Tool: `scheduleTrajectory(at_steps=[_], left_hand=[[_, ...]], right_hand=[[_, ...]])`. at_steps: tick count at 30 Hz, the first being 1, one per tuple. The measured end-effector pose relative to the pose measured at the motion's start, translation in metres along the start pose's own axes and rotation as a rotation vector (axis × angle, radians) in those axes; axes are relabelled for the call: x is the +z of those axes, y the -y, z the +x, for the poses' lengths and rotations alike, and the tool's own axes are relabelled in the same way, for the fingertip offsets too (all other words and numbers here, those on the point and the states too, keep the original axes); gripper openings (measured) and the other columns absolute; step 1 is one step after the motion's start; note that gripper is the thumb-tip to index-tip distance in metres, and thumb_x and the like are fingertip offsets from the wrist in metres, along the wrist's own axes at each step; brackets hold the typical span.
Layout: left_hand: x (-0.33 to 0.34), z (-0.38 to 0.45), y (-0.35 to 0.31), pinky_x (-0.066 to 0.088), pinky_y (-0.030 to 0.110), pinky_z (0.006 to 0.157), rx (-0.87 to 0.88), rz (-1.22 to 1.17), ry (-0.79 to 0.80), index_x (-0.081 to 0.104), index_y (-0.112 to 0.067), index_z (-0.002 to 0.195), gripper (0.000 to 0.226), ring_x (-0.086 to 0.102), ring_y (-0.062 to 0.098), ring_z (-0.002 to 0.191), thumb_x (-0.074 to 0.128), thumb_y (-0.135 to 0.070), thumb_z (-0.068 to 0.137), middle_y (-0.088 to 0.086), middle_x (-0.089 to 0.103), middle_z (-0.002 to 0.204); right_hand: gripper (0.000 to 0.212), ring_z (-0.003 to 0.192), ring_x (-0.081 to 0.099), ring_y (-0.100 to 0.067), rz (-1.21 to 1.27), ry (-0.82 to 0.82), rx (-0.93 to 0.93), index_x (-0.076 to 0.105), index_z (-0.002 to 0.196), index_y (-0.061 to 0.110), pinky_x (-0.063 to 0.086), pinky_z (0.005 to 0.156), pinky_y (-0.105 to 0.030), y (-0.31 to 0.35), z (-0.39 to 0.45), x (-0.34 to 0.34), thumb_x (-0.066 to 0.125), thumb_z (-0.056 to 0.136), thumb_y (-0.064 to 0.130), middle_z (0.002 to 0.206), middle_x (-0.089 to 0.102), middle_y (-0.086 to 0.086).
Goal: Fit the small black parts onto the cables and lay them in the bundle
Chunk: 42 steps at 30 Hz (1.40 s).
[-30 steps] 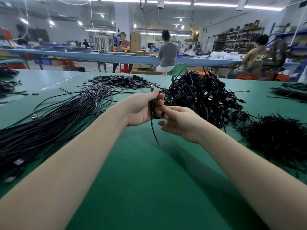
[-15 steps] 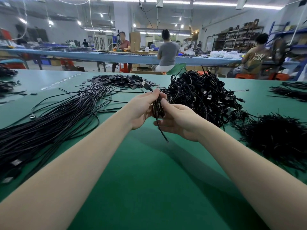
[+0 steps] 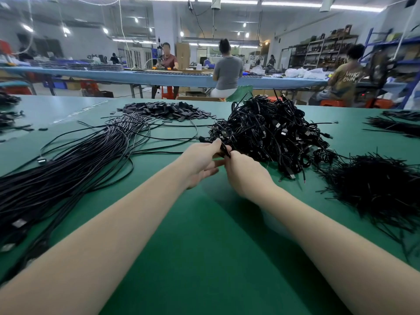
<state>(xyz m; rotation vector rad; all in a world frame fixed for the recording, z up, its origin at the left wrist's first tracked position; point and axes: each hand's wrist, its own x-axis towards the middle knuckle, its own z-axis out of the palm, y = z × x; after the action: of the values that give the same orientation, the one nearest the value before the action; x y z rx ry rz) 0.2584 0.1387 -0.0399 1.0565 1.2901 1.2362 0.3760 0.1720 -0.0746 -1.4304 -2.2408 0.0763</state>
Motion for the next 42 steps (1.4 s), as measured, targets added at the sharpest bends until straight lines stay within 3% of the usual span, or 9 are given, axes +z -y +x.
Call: scheduleTrajectory(at_steps=[2, 5, 8, 13, 22, 25, 30, 33, 42], left_hand=[[-0.002, 0.003, 0.004, 0.046, 0.024, 0.066, 0.060, 0.117, -0.115, 0.066, -0.018, 0.095, 0.028, 0.067, 0.013, 0.084, 0.045, -0.036, 0.101, 0.001, 0.069, 0.108], [-0.015, 0.014, 0.019, 0.043, 0.032, 0.083, 0.576, 0.905, -0.420, 0.058, -0.017, 0.115, 0.021, 0.058, 0.022, 0.103, 0.049, -0.025, 0.097, 0.004, 0.059, 0.118], [-0.018, 0.020, 0.035, 0.029, 0.035, 0.097, 0.811, 1.587, -0.263, 0.042, -0.027, 0.135, 0.040, 0.041, 0.018, 0.126, 0.047, -0.020, 0.095, -0.006, 0.046, 0.135], [-0.016, 0.011, 0.038, 0.045, 0.028, 0.067, 0.928, 1.909, -0.283, 0.064, -0.020, 0.084, 0.022, 0.066, 0.015, 0.072, 0.075, -0.036, 0.074, -0.005, 0.065, 0.077], [-0.005, 0.014, 0.043, 0.028, 0.033, 0.066, 0.770, 1.752, -0.170, 0.040, -0.019, 0.093, 0.019, 0.062, 0.029, 0.091, 0.028, -0.029, 0.103, 0.004, 0.065, 0.102], [-0.012, 0.014, 0.051, 0.028, 0.034, 0.065, 0.631, 1.488, -0.190, 0.033, -0.019, 0.084, 0.027, 0.058, 0.033, 0.082, 0.026, -0.036, 0.104, 0.007, 0.063, 0.094], [-0.018, 0.015, 0.052, 0.030, 0.036, 0.063, 0.456, 1.172, -0.284, 0.027, -0.022, 0.070, 0.037, 0.047, 0.028, 0.069, 0.025, -0.039, 0.103, -0.003, 0.047, 0.071], [-0.016, 0.017, 0.053, 0.030, 0.036, 0.063, 0.466, 1.146, -0.274, 0.028, -0.022, 0.070, 0.037, 0.048, 0.027, 0.070, 0.026, -0.037, 0.104, -0.003, 0.045, 0.071], [-0.020, 0.011, 0.050, 0.035, 0.038, 0.060, 0.440, 0.980, -0.244, 0.034, -0.014, 0.074, 0.038, 0.048, 0.025, 0.066, 0.028, -0.038, 0.103, 0.003, 0.052, 0.072]], right_hand=[[0.024, 0.090, 0.055, -0.036, -0.011, 0.069, 0.090, 0.040, 0.091, 0.016, 0.035, 0.070, -0.036, -0.012, 0.001, -0.001, 0.027, 0.103, 0.032, 0.108, 0.060, -0.014], [0.026, 0.086, 0.057, -0.034, -0.126, 0.116, 0.018, 0.037, 0.090, 0.015, 0.037, 0.068, -0.038, -0.026, 0.002, 0.001, 0.024, 0.103, 0.033, 0.104, 0.060, -0.012], [0.024, 0.091, 0.059, -0.036, -0.184, 0.164, -0.132, 0.033, 0.090, 0.017, 0.034, 0.067, -0.038, -0.027, 0.001, 0.003, 0.024, 0.103, 0.035, 0.104, 0.057, -0.010], [0.026, 0.094, 0.055, -0.035, -0.165, 0.244, -0.238, 0.036, 0.092, 0.017, 0.031, 0.070, -0.038, -0.023, 0.003, -0.003, 0.025, 0.103, 0.037, 0.110, 0.055, -0.011], [0.023, 0.094, 0.060, -0.025, -0.857, 0.066, -0.722, 0.046, 0.111, 0.015, 0.030, 0.071, -0.034, -0.032, 0.014, -0.042, 0.030, 0.100, 0.026, 0.108, 0.057, -0.004], [0.045, 0.109, 0.058, -0.023, -0.817, 0.144, -0.436, 0.048, 0.123, 0.022, 0.040, 0.084, -0.037, -0.053, 0.027, -0.076, 0.046, 0.092, 0.055, 0.120, 0.057, 0.000], [0.048, 0.096, 0.062, -0.023, -0.834, 0.413, 0.157, 0.063, 0.113, 0.017, 0.053, 0.082, -0.033, -0.135, 0.030, -0.151, 0.057, 0.086, 0.057, 0.103, 0.065, -0.002], [0.044, 0.100, 0.063, -0.018, -0.801, 0.536, 0.181, 0.067, 0.116, 0.025, 0.051, 0.084, -0.026, -0.165, 0.008, -0.155, 0.057, 0.087, 0.057, 0.109, 0.068, 0.003], [0.021, 0.080, 0.062, -0.012, -0.932, 0.284, 0.034, 0.069, 0.091, 0.040, 0.044, 0.059, -0.021, -0.176, -0.005, -0.149, 0.060, 0.084, 0.057, 0.085, 0.062, 0.014]])
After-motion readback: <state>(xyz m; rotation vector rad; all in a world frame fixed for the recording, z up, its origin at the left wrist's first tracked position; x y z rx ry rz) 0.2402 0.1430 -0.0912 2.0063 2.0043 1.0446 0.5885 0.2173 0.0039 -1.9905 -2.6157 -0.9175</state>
